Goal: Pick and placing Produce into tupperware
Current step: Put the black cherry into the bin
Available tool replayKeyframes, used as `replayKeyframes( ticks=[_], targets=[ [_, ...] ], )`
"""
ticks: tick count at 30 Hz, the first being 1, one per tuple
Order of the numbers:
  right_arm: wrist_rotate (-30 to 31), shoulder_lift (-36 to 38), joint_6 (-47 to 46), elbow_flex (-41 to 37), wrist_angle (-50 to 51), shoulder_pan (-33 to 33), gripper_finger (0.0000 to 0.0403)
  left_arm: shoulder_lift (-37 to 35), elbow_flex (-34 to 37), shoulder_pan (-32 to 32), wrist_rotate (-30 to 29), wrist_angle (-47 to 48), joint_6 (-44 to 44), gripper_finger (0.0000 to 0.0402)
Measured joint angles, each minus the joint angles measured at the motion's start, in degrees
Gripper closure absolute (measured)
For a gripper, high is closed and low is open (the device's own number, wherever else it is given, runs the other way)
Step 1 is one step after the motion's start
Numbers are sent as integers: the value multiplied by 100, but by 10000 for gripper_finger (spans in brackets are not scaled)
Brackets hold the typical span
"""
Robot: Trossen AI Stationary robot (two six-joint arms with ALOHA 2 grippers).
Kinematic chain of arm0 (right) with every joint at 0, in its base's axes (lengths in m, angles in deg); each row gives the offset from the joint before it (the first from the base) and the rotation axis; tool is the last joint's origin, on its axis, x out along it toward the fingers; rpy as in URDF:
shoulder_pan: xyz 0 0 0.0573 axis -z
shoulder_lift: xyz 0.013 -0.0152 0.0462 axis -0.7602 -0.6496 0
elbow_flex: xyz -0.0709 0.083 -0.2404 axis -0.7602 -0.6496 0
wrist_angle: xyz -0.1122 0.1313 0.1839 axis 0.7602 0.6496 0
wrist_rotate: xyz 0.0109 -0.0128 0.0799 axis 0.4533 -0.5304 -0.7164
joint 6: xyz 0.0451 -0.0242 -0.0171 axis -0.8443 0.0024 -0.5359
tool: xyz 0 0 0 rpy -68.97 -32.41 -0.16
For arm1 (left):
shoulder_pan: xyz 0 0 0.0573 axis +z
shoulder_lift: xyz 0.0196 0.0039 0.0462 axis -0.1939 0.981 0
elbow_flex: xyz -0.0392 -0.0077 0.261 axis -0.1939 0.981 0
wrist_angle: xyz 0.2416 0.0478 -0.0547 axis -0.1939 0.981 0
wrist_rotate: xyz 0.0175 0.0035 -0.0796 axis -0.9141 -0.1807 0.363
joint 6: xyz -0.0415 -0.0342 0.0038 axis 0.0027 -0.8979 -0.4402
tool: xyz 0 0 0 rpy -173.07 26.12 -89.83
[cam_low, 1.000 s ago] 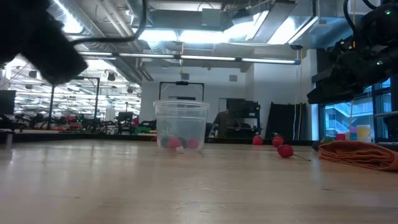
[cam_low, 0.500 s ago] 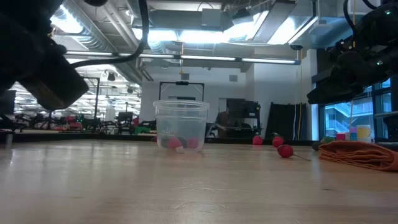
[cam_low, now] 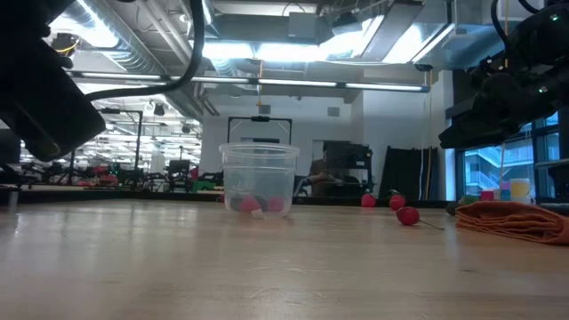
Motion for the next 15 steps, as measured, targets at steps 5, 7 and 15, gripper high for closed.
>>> replayKeyframes(
  ticks=[5,7,15],
  targets=[
    [0,0,0,0,0,0,163,0,0,-4,-49,-147,-20,268],
    [0,0,0,0,0,0,163,0,0,-6,-107,-166,-24,268],
    [0,-2,0,0,0,0,163,0,0,-4,-298,-186,24,268]
  ],
)
